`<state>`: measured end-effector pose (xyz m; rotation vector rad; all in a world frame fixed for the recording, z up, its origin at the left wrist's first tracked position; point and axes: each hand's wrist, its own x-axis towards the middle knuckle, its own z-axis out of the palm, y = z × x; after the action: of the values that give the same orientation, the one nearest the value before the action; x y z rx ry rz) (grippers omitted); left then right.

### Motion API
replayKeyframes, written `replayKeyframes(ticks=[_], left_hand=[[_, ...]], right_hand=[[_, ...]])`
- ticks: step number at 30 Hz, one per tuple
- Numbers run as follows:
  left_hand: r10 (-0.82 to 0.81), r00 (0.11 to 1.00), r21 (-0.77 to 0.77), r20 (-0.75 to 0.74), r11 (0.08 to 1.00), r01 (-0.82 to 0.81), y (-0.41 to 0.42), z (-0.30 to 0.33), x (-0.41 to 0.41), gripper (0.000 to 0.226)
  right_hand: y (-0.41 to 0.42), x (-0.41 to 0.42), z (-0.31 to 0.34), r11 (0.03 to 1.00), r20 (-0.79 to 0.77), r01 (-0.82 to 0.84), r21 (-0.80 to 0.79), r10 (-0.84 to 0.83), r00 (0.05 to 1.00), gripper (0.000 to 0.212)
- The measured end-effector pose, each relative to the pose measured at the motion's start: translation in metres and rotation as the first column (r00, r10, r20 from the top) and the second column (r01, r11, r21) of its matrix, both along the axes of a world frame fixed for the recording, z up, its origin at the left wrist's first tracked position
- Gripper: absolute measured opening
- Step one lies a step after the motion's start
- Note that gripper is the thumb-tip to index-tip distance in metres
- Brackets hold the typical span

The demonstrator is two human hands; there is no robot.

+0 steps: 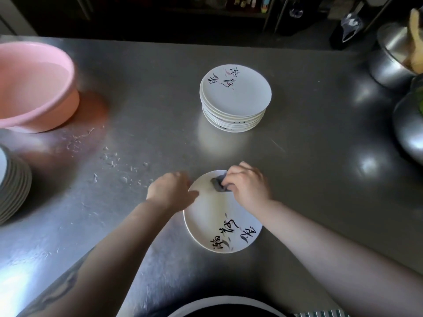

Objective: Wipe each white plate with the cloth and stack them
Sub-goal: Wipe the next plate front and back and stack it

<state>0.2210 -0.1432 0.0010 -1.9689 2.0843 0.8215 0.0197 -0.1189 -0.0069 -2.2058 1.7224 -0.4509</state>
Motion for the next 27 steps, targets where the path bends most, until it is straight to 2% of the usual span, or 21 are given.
replayKeyframes(ticks=[2, 5, 8, 13, 16, 20, 24, 25, 27], left_hand=[[0.019, 0.998, -0.111, -0.055, 0.993, -0.025, -0.005, 0.002, -0.015, 0.019], [0.076, 0.986, 0.008, -0.148, 0.997, -0.076, -0.008, 0.0, -0.018, 0.023], [0.27, 0.909, 0.111, -0.317, 0.963, -0.247, 0.001, -0.008, -0.001, 0.023], [0.441, 0.819, 0.049, -0.367, 0.888, -0.457, 0.018, -0.016, 0.006, 0.019], [0.479, 0.79, 0.027, -0.384, 0.861, -0.508, 0.024, -0.019, 0.003, 0.02], [0.489, 0.782, 0.012, -0.387, 0.85, -0.526, 0.029, -0.016, 0.001, 0.018], [0.413, 0.797, 0.04, -0.441, 0.896, -0.442, 0.038, -0.009, 0.014, 0.008], [0.37, 0.817, -0.012, -0.442, 0.908, -0.418, 0.044, -0.006, 0.019, 0.009], [0.24, 0.884, -0.292, -0.402, 0.881, -0.372, 0.064, -0.003, 0.028, 0.021]], right_hand=[[-0.006, 0.012, 0.002, 0.997, 0.023, -0.079, 0.023, 0.079, 0.997, 0.017], [-0.01, 0.011, 0.003, 0.992, 0.003, -0.115, 0.045, 0.115, 0.993, 0.017], [-0.007, -0.012, 0.004, 0.994, -0.079, 0.026, 0.107, -0.018, 0.997, 0.019], [0.019, -0.025, 0.009, 0.958, -0.187, 0.143, 0.248, -0.097, 0.978, 0.023], [0.056, -0.015, 0.008, 0.933, -0.08, 0.201, 0.299, -0.185, 0.979, 0.021], [0.089, 0.022, 0.006, 0.933, 0.098, 0.121, 0.338, -0.163, 0.982, 0.016], [0.09, 0.019, 0.014, 0.915, 0.187, 0.149, 0.375, -0.232, 0.955, 0.013], [0.091, 0.011, 0.018, 0.91, 0.225, 0.193, 0.366, -0.287, 0.931, 0.012], [0.094, -0.007, 0.027, 0.895, 0.319, 0.315, 0.315, -0.412, 0.853, 0.014]])
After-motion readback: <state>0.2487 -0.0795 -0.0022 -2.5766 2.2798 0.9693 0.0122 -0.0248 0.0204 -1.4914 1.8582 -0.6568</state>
